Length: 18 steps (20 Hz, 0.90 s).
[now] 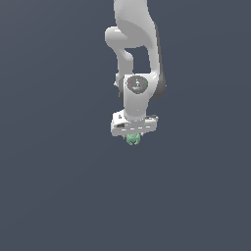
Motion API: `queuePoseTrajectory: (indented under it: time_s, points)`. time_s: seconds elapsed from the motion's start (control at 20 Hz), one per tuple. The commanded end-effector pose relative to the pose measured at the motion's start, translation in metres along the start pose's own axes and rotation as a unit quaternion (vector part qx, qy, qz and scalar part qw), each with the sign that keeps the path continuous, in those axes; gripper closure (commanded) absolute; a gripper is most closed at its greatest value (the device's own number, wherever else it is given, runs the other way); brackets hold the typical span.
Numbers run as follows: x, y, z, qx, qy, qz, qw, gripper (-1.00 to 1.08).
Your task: Pick up the object and move it to a goal position.
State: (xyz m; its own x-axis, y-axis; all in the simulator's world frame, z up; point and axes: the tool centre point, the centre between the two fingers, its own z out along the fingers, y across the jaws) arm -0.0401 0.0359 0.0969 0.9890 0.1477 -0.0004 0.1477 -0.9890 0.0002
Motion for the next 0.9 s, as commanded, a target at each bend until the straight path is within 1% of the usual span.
queuePoseTrajectory:
  time_s: [0.0, 0.4, 0.6, 0.85]
  points:
    - [-0.012, -0.011, -0.005, 0.000, 0.000, 0.000, 1.0000, 1.08]
    - [-0.036, -0.035, -0.018, 0.000, 0.000, 0.000, 1.0000, 1.08]
    - [-0.040, -0.040, -0.020, 0.000, 0.000, 0.000, 1.0000, 1.08]
    - [-0.039, -0.040, -0.020, 0.000, 0.000, 0.000, 1.0000, 1.08]
